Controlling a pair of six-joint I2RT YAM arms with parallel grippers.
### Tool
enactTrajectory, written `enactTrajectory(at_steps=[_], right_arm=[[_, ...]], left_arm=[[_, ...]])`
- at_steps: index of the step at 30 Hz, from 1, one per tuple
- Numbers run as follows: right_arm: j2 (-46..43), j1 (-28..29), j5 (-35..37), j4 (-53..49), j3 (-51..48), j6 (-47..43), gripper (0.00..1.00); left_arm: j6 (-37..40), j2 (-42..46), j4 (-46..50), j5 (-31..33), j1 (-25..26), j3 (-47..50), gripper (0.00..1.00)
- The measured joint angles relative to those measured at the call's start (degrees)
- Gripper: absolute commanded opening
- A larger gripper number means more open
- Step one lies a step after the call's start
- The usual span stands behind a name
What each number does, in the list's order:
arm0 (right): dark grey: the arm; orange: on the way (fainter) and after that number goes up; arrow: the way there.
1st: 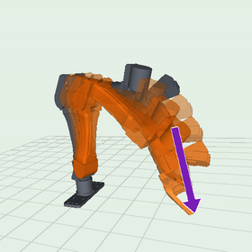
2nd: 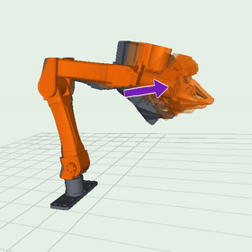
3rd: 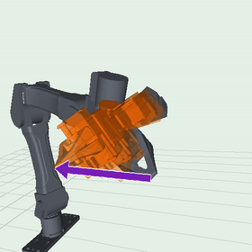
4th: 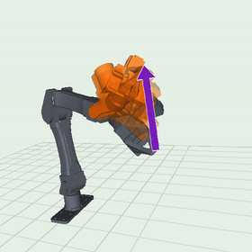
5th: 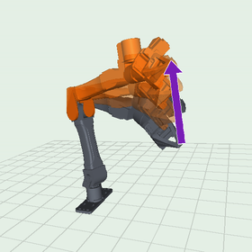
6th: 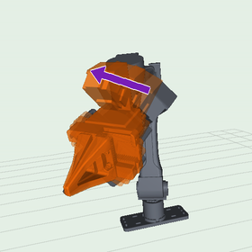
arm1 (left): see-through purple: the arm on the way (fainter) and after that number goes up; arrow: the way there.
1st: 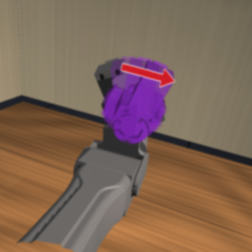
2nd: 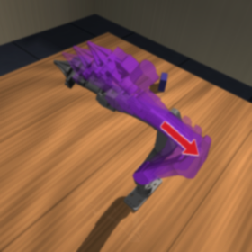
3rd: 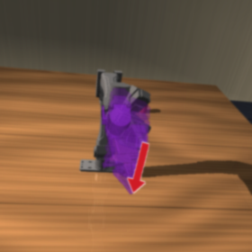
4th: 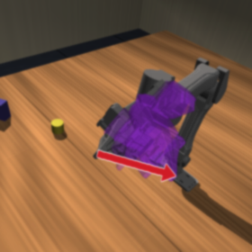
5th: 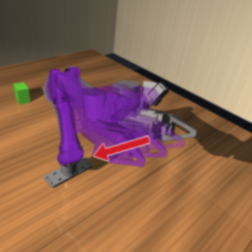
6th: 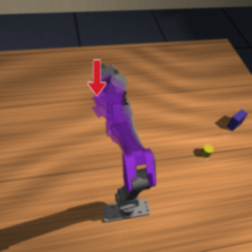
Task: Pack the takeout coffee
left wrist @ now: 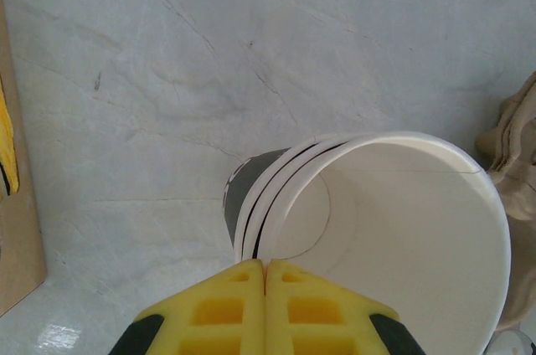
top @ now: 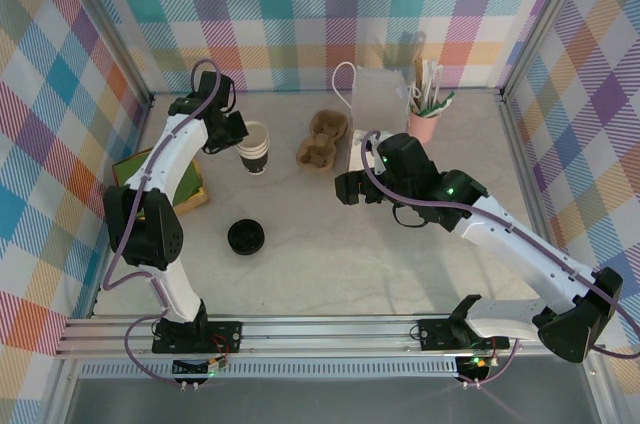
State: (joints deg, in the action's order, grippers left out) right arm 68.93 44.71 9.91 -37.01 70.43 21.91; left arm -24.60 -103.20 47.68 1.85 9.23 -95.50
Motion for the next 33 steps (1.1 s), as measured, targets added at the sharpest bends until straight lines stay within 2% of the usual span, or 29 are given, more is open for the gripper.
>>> enactTrajectory(at_steps=[26,33], right_arm=[[0.3,0.0,0.0,0.1,0.0,0.1,0.99],[0.3,0.0,-0.1,0.2,0.0,0.2,0.99]], left_arm=[[-0.2,0.7,-1.3,-1.5,-0.8,1.7,0.00],[-1.1,2.9,-3.8,-1.9,-0.9,5.6,0.00]])
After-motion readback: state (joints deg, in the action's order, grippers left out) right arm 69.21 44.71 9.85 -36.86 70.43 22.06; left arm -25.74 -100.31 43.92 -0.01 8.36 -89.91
